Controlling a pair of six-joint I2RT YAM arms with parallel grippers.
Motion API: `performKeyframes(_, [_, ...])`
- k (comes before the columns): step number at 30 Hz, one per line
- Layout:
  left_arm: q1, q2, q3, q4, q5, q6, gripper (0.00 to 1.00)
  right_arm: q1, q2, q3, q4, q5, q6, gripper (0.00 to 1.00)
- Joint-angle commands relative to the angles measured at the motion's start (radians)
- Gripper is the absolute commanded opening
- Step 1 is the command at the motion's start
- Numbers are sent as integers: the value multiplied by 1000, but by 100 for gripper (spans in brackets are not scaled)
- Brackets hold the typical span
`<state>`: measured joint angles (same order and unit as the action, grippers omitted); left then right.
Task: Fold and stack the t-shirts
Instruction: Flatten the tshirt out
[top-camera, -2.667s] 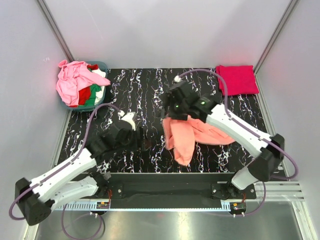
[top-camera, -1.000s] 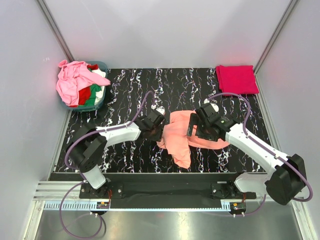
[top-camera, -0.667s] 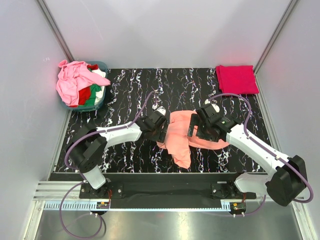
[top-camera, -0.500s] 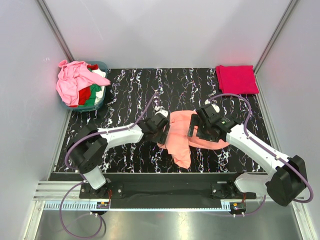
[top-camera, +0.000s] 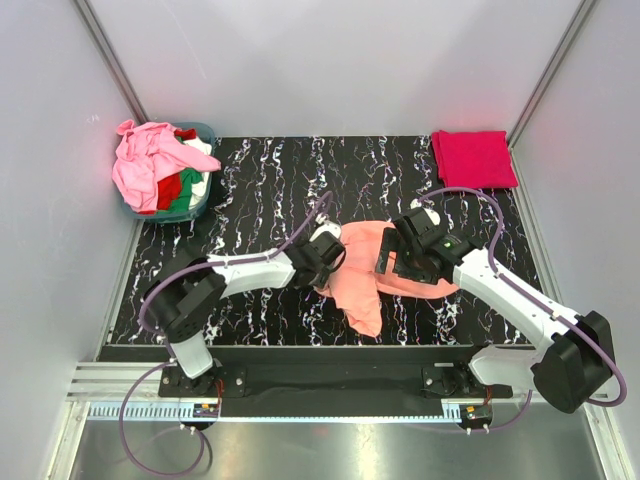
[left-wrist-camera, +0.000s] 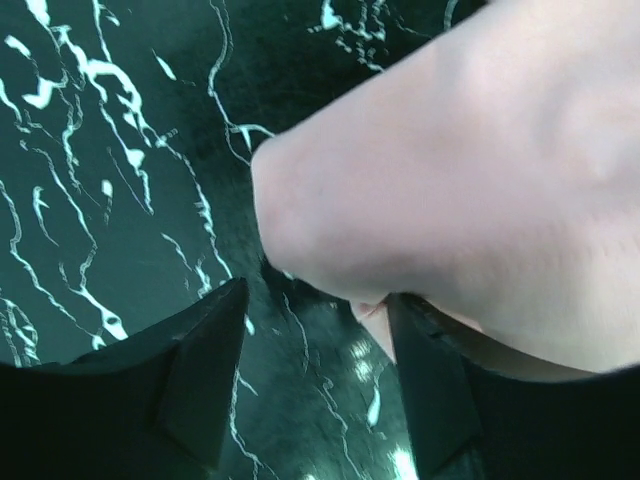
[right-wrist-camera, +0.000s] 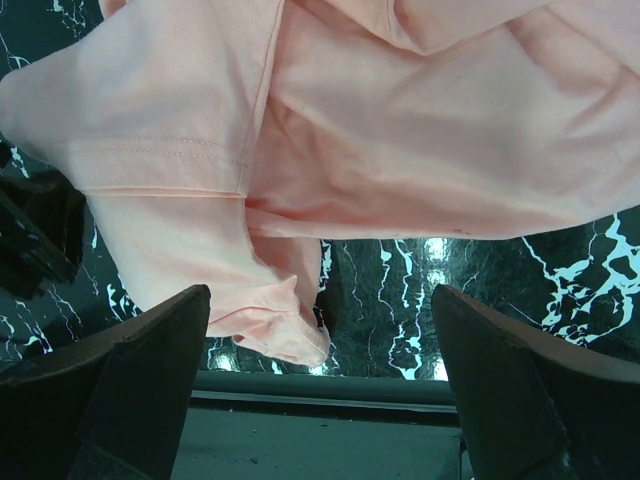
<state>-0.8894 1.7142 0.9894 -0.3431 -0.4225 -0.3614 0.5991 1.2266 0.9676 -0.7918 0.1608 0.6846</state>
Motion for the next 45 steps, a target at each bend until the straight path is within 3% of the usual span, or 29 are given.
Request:
performKeyframes(1, [-2,33,75,13,-110,35,58,-7,-18,14,-14,-10,-16,100])
performKeyframes(8, [-2,38,87,35,-93,50,39,-9,-12,0,-3,-27,-11,100])
performKeyframes(14, [0,10,68,79,-105,58,33,-9,-16,5,-11,-20,-16,100])
performKeyframes(17, [10,-11,58,107,-96,53,26,-9,-15,3,-9,-20,-14,100])
performKeyframes(20, [32,-43,43,139,-59,50,3,-9,-9,3,-9,-24,-14,100])
performKeyframes(21, [47,-57,29,176,-23,49,0,-9,-9,0,-7,-26,-14,100])
performKeyframes(29, [176,-240,-104,298,240,-4,0,-9,-12,-10,-3,-20,-14,100])
performKeyframes(33, [242,-335,-103,253,373,-17,0,-16,-7,6,-4,3,-25,100])
performKeyframes(37, [271,-422,-84,175,392,-25,0,-79,33,72,-20,46,-56,100])
performKeyframes(45, [363,-528,-123,85,401,-65,0,-263,235,166,52,-13,-100,93])
